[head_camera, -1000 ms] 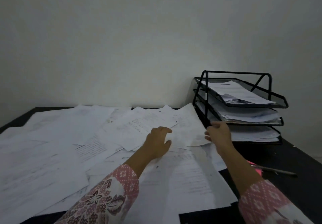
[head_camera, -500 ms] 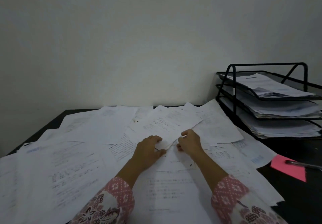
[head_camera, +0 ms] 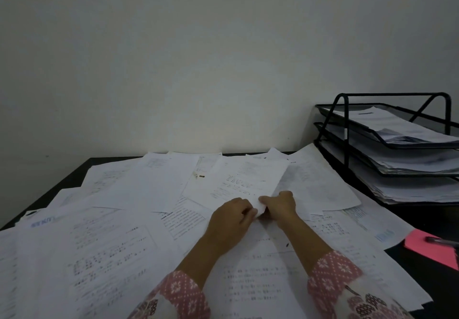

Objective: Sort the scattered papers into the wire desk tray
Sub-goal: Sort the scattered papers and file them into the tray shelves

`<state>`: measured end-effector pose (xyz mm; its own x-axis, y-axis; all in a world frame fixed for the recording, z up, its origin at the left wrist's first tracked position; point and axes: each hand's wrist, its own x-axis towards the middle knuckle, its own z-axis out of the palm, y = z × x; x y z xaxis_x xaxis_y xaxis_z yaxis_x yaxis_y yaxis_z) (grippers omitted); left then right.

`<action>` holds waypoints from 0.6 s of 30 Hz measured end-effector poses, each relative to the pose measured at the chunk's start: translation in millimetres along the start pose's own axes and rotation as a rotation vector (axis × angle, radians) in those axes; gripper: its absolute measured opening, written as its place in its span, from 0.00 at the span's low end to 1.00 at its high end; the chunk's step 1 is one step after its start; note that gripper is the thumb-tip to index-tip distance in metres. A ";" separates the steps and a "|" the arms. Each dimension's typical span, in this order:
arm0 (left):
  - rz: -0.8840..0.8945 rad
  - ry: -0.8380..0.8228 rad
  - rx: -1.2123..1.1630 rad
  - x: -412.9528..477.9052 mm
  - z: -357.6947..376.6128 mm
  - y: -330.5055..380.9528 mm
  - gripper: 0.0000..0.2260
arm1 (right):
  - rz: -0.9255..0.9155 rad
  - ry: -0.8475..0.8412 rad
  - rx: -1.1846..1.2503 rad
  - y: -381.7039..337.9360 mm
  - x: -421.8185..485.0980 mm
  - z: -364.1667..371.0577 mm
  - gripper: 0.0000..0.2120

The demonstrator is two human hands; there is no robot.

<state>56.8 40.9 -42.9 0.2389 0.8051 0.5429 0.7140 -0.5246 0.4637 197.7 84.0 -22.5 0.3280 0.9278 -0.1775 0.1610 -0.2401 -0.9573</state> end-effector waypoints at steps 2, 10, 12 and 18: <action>-0.050 0.063 -0.051 3.2 -8.0 0.5 0.10 | 0.000 -0.024 -0.092 -0.7 5.5 -4.0 0.16; -0.651 0.031 0.224 17.4 -35.9 -32.9 0.21 | -0.056 -0.112 -0.254 -9.6 9.0 -24.3 0.07; -0.685 0.004 0.174 15.6 -36.0 -35.0 0.23 | -0.079 -0.133 -0.258 -8.2 6.3 -27.1 0.08; -0.705 0.080 -0.120 13.9 -39.9 -37.4 0.28 | -0.177 -0.189 -0.253 -5.7 6.6 -28.0 0.25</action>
<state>7.2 60.7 -24.8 -0.3050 0.9430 0.1332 0.6024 0.0827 0.7939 225.1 83.5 -11.9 0.1007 0.9920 -0.0761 0.4330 -0.1125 -0.8943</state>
